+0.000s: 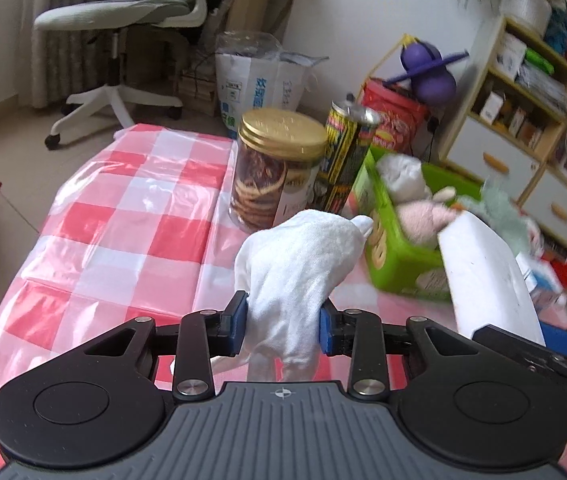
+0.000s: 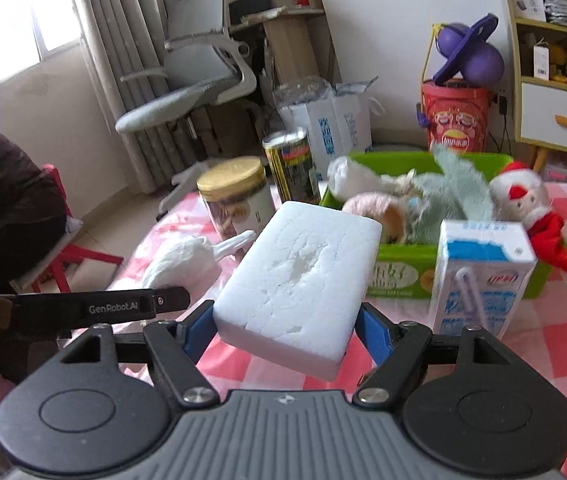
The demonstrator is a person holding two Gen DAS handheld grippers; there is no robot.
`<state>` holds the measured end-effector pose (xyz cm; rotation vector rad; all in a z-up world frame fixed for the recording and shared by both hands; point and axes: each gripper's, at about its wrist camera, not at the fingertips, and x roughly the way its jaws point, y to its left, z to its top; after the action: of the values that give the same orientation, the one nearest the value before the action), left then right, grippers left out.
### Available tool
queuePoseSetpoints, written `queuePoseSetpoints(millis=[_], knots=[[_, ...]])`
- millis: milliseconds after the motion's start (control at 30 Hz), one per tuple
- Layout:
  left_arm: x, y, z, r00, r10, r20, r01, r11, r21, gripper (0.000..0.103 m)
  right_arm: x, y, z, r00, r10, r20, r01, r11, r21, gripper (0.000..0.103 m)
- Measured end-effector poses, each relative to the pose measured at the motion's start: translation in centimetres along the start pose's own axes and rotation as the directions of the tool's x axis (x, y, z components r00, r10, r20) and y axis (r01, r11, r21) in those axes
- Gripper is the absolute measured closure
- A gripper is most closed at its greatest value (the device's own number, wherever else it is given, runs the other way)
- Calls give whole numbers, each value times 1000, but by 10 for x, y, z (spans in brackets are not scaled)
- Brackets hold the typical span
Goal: Organize soft objects
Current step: 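Carry glove and foam block over the green bin and open both tools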
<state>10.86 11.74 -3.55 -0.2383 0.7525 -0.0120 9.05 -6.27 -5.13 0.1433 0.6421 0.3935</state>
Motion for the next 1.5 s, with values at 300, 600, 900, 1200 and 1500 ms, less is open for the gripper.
queuePoseSetpoints(millis=[300, 600, 900, 1200, 1500], knots=[[-10, -11, 7, 999, -45, 11, 46, 998, -53, 68, -47, -14, 21, 994, 11, 105, -14, 999, 31, 44], [-2, -43, 19, 996, -86, -6, 86, 996, 3, 69, -60, -70, 73, 992, -54, 118, 39, 991, 131, 44], [28, -99, 63, 992, -125, 4, 124, 987, 102, 69, -22, -138, 125, 1000, -28, -9, 30, 975, 222, 44], [89, -149, 92, 991, -132, 4, 130, 977, 168, 68, 48, -182, 153, 980, 4, -197, 45, 968, 246, 44], [128, -166, 94, 993, -117, -6, 116, 970, 214, 67, 75, -198, 165, 959, 4, -284, 54, 979, 195, 43]])
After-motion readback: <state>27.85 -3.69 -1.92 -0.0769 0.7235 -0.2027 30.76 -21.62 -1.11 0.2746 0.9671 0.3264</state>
